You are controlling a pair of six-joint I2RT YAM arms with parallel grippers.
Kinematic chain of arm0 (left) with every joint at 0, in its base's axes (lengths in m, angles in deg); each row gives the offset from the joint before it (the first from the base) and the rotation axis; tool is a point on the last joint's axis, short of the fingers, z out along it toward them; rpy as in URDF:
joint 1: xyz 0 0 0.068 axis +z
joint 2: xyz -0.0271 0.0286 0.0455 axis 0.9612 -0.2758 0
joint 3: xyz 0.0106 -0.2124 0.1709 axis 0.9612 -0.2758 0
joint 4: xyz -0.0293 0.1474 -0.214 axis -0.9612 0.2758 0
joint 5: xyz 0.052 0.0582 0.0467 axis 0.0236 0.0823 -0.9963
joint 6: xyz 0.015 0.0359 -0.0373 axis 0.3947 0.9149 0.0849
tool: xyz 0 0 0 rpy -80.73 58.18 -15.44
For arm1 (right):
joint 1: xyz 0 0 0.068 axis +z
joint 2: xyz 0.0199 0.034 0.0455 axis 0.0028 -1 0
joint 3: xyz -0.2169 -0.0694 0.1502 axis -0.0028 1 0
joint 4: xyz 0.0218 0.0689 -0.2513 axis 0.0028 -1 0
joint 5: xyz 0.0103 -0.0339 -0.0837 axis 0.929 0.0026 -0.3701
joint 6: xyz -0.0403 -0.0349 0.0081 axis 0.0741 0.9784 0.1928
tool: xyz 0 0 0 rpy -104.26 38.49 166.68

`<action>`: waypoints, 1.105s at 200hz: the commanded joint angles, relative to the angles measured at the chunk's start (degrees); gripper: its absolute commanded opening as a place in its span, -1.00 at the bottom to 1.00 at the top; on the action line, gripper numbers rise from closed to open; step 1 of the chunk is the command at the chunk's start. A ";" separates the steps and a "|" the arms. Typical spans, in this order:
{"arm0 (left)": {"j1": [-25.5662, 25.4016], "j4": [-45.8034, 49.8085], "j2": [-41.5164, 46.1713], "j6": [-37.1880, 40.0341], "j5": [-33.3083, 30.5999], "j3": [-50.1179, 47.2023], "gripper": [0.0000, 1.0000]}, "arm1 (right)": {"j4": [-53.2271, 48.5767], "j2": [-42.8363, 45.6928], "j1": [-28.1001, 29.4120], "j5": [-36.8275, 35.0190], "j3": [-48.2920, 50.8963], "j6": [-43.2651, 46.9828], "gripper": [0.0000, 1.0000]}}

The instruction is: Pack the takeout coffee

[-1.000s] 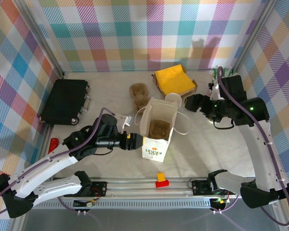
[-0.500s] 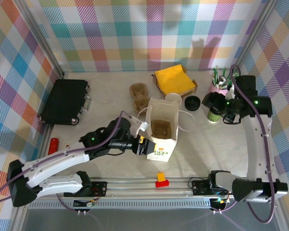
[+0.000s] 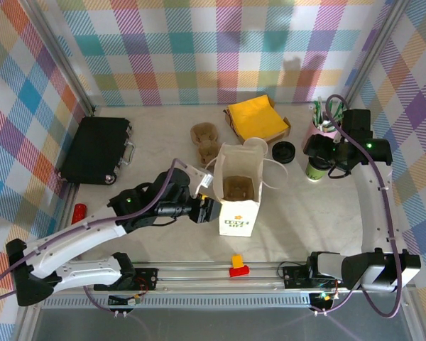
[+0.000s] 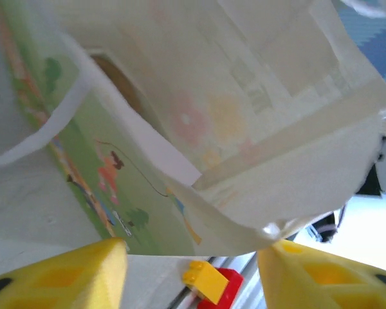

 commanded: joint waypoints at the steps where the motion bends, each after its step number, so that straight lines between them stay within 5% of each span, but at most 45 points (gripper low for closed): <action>1: 0.24 6.18 1.39 -3.02 -11.67 3.58 0.02 | 1.63 0.26 -0.41 -1.72 0.31 3.40 1.00; 32: 2.31 6.68 4.34 -9.18 -18.70 2.55 0.19 | 1.20 -0.91 -0.63 -1.27 0.26 5.21 0.98; 84: 4.04 7.38 3.08 -8.44 -14.61 4.37 0.28 | 2.50 -4.46 -2.54 -0.89 2.30 5.71 0.98; 159: 3.65 -10.94 1.83 -5.11 14.47 -4.28 0.46 | 6.60 -11.22 -4.54 -0.58 3.33 6.31 0.98; 221: 0.37 -14.01 -2.55 -3.27 18.33 -1.63 0.39 | 6.91 -18.64 -4.78 -0.77 -1.93 7.40 0.98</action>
